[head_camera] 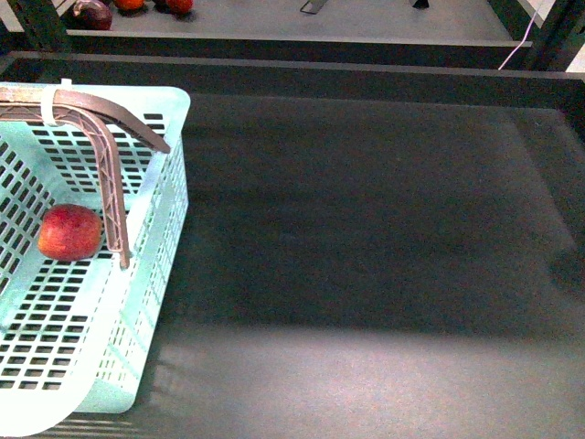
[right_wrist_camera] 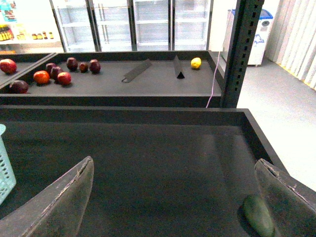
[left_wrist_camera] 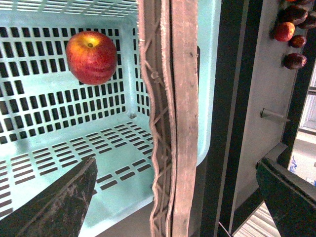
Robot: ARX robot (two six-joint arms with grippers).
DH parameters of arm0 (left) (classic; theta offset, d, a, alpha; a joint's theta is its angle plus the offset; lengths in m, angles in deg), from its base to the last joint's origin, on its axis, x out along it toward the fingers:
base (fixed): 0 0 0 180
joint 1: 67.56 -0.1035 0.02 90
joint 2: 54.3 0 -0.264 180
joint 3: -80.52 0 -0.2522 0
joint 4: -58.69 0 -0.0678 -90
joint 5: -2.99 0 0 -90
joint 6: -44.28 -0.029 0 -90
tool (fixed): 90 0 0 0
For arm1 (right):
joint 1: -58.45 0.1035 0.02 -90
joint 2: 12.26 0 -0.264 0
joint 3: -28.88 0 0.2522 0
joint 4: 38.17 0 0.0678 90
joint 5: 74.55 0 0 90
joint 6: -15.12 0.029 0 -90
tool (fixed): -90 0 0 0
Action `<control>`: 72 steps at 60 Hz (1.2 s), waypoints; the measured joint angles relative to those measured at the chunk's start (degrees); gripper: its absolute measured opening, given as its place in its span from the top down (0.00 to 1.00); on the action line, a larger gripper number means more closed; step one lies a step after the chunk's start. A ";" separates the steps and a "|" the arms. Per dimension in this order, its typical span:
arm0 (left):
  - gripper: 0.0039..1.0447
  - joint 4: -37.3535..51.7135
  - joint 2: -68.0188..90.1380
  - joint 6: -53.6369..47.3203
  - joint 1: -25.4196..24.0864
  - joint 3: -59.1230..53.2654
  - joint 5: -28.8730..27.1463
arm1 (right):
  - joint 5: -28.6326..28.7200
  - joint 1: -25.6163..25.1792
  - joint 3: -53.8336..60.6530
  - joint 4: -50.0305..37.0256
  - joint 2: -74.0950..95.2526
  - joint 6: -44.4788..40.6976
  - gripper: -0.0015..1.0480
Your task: Pick apple with right arm and hold basket with left
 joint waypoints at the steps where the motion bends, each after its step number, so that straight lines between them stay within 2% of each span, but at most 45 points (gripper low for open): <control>1: 0.06 -1.33 -1.01 -0.02 0.17 -0.15 -0.66 | 0.00 0.00 0.00 0.00 0.00 0.00 0.08; 8: 0.06 -8.70 -5.53 -2.03 2.38 -0.33 -2.82 | 0.00 0.00 0.00 0.00 0.00 0.00 0.08; 21: 0.07 -8.17 -5.90 -3.69 2.97 -0.66 -2.54 | 0.00 0.00 0.00 0.00 0.00 0.00 0.08; 22: 0.09 -3.82 -6.03 -6.82 2.69 -2.36 -1.27 | 0.02 0.00 0.00 0.00 0.00 -0.02 0.08; 24: 0.18 12.15 -6.99 -17.77 2.21 -9.20 2.32 | 0.02 0.00 0.00 0.00 0.00 0.00 0.08; 27: 0.32 36.81 -8.20 -41.11 1.97 -20.65 3.54 | -0.02 0.00 0.00 0.00 0.00 0.00 0.08; 29: 0.40 48.96 -9.62 -52.57 1.97 -25.27 3.65 | 0.00 0.00 0.00 0.00 0.00 0.00 0.08; 33: 0.54 58.21 -13.49 -68.76 1.97 -28.37 3.61 | 0.00 0.00 0.00 0.00 0.00 -0.02 0.08; 39: 0.71 59.17 -17.49 -77.07 1.92 -31.50 3.58 | 0.00 0.00 0.00 0.00 0.00 0.00 0.08; 43: 0.82 58.73 -19.06 -79.65 1.92 -33.75 3.65 | 0.00 0.00 0.00 0.00 0.00 0.00 0.08; 46: 0.94 57.96 -21.22 -81.05 1.92 -35.80 3.61 | 0.00 0.00 0.00 0.00 0.00 0.00 0.08; 48: 0.98 57.66 -22.23 -81.31 1.92 -36.44 3.58 | -0.02 0.00 0.00 0.00 0.00 0.00 0.08; 69: 0.97 50.71 -35.26 -82.58 1.92 -42.18 3.58 | 0.00 0.00 0.00 0.00 0.00 0.00 0.08; 72: 0.97 52.83 -36.02 -82.60 1.92 -44.26 3.58 | 0.00 0.00 0.00 0.00 0.00 0.00 0.08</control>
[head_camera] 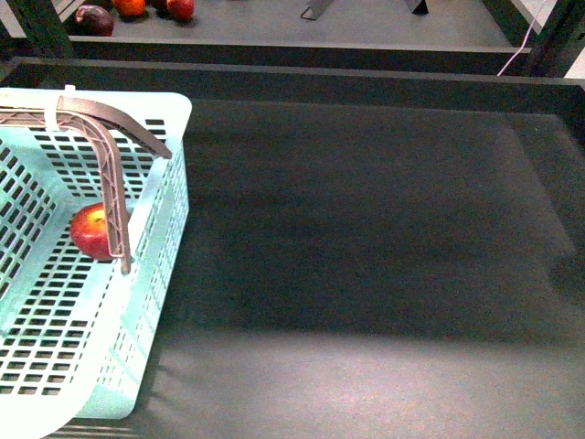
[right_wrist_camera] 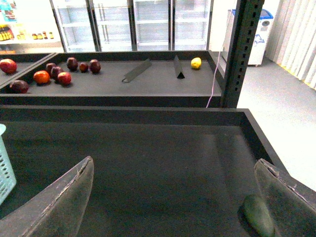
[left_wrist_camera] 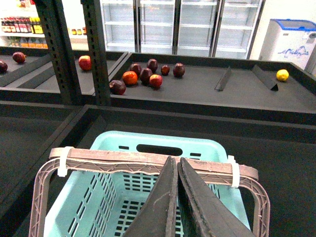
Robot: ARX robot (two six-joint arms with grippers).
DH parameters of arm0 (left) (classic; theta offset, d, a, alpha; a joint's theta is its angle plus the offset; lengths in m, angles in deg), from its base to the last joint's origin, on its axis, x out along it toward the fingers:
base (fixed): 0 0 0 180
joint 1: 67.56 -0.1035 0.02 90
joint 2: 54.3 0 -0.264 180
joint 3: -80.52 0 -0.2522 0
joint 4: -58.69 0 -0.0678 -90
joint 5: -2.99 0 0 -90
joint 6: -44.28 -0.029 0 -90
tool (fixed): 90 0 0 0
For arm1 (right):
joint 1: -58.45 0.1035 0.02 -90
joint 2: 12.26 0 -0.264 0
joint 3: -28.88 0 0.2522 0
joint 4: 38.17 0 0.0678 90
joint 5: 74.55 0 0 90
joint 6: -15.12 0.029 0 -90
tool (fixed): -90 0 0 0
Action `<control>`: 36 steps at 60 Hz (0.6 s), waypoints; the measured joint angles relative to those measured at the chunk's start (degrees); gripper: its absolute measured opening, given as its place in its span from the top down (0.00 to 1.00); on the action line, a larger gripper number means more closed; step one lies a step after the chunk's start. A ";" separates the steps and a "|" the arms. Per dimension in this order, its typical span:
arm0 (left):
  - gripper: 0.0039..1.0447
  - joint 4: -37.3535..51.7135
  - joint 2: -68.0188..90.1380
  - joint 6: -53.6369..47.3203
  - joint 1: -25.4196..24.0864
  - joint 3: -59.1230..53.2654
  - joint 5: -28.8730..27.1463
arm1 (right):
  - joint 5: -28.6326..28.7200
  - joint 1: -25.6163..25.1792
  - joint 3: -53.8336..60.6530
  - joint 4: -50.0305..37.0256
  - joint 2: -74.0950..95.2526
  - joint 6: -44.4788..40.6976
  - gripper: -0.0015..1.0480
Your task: Pick apple with right arm and hold basket with left
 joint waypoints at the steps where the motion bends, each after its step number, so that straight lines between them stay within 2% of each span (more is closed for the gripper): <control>1: 0.97 -0.07 -0.13 0.00 -0.02 -0.17 0.02 | 0.00 0.00 0.00 0.00 0.00 0.00 0.08; 36: 0.97 -21.16 -23.34 -0.15 -0.02 -1.79 0.00 | 0.00 0.00 0.00 0.00 0.00 0.00 0.08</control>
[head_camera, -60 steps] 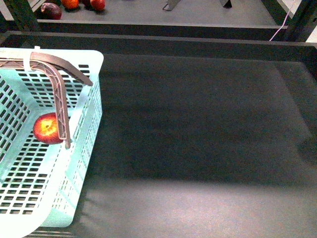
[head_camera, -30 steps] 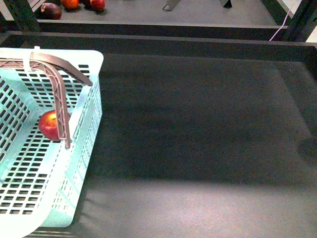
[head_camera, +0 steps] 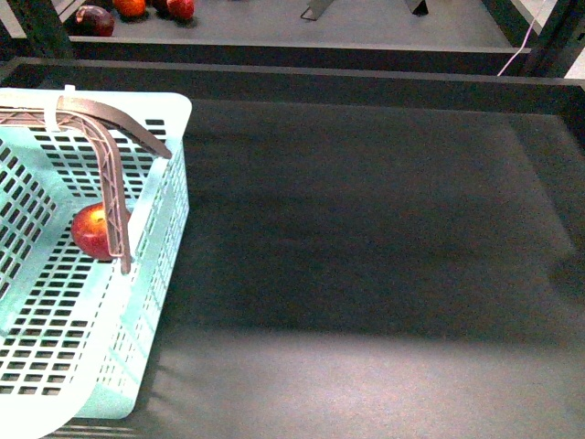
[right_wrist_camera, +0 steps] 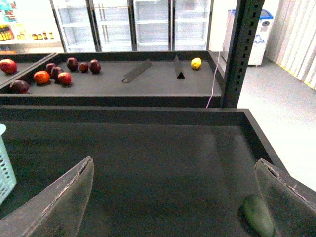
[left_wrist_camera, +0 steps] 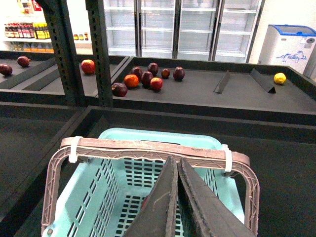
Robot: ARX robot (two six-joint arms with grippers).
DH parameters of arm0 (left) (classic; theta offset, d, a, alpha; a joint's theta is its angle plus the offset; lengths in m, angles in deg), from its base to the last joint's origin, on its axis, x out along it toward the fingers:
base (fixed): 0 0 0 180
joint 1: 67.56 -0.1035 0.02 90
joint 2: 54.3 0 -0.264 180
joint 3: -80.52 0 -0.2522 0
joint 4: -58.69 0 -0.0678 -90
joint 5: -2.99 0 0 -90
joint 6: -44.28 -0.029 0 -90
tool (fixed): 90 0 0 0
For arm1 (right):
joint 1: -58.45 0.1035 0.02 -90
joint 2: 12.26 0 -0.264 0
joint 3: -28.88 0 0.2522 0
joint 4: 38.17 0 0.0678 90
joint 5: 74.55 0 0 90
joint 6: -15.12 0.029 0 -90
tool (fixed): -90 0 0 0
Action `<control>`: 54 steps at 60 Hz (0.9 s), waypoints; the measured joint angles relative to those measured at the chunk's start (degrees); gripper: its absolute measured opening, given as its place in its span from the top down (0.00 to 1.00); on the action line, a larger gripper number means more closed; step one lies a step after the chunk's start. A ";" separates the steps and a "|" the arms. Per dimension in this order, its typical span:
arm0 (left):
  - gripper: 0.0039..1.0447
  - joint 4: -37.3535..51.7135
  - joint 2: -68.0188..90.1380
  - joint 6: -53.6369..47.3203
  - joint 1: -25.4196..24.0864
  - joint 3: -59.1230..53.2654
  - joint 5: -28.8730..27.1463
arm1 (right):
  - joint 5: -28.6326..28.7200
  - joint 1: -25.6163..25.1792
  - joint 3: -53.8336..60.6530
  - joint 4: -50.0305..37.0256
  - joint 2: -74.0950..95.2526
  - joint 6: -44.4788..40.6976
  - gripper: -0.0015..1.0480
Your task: Pick apple with right arm and hold basket with left
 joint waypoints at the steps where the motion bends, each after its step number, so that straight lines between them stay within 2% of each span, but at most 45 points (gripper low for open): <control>1: 0.97 -0.66 -0.70 -0.02 0.02 0.00 0.00 | 0.00 0.00 0.00 0.00 0.00 0.00 0.08; 40: 0.97 -13.20 -13.42 -0.02 0.02 0.00 0.00 | 0.00 0.00 0.00 0.00 0.00 0.00 0.08; 46: 0.97 -22.49 -20.92 -0.02 0.02 0.02 0.00 | -0.02 0.00 0.00 0.00 0.00 0.00 0.08; 54: 0.97 -23.34 -23.17 -0.04 0.02 0.02 0.00 | 0.00 0.00 0.00 0.00 0.00 0.00 0.08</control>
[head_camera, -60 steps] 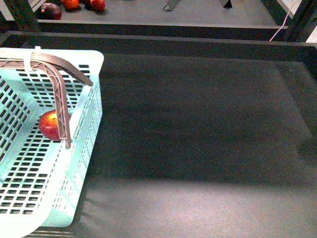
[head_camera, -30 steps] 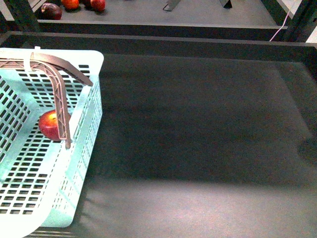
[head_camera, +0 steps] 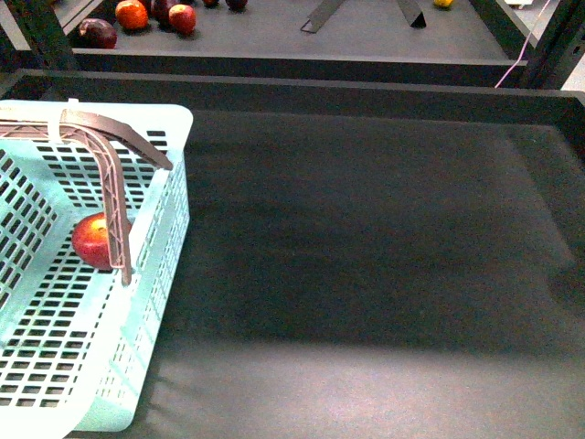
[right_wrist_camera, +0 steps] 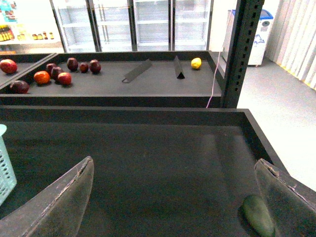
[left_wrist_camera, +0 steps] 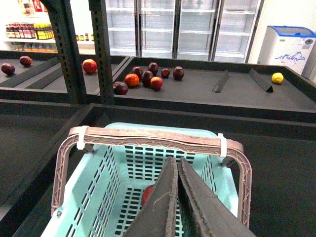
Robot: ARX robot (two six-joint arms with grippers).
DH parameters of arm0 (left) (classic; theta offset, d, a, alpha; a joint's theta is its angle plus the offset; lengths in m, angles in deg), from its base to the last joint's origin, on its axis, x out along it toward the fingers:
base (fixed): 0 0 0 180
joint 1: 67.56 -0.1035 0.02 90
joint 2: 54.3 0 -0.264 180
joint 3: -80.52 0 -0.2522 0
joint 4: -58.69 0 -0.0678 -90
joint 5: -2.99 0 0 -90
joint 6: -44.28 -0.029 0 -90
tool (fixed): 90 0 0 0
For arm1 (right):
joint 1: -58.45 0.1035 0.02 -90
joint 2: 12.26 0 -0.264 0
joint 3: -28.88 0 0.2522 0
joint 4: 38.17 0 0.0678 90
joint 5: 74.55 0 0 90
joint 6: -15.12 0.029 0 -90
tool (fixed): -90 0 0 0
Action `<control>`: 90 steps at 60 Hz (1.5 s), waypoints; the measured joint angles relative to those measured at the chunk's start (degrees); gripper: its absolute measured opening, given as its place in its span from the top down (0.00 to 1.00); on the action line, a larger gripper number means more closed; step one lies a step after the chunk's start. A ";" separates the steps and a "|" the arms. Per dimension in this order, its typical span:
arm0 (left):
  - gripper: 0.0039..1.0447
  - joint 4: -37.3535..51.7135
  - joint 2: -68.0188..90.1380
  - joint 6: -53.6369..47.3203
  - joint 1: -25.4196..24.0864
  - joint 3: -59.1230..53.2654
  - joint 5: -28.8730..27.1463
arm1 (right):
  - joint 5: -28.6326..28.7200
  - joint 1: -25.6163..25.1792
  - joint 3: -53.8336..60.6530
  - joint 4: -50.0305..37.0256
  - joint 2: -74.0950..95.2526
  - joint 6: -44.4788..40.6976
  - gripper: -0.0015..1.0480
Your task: Pick apple with right arm and hold basket with left
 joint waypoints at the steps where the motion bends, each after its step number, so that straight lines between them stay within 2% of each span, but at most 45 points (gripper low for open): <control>1: 0.97 0.00 -0.07 0.00 0.00 0.00 0.00 | 0.00 0.00 0.00 0.00 0.00 0.00 0.08; 38: 0.97 -0.09 -0.13 0.00 0.00 0.00 0.00 | 0.00 0.00 0.00 0.00 0.00 0.00 0.08; 40: 0.94 -0.09 -0.13 0.02 0.00 0.00 -0.02 | 0.00 0.00 0.00 0.00 0.00 0.00 0.08; 46: 0.72 -0.09 -0.13 0.00 0.00 0.00 0.00 | 0.00 0.00 0.00 0.00 0.00 0.00 0.08; 54: 0.49 -0.09 -0.13 0.02 0.00 0.00 0.00 | 0.00 0.00 0.00 0.00 0.00 0.00 0.08; 63: 0.17 -0.09 -0.13 0.02 0.00 0.00 0.00 | 0.00 0.00 0.00 0.00 0.00 0.00 0.08; 67: 0.06 -0.09 -0.13 0.00 0.00 0.00 0.00 | 0.00 0.00 0.00 0.00 0.00 0.00 0.08; 90: 0.06 -0.09 -0.13 -0.11 0.00 0.00 0.00 | 0.00 0.00 0.00 0.00 0.00 0.00 0.08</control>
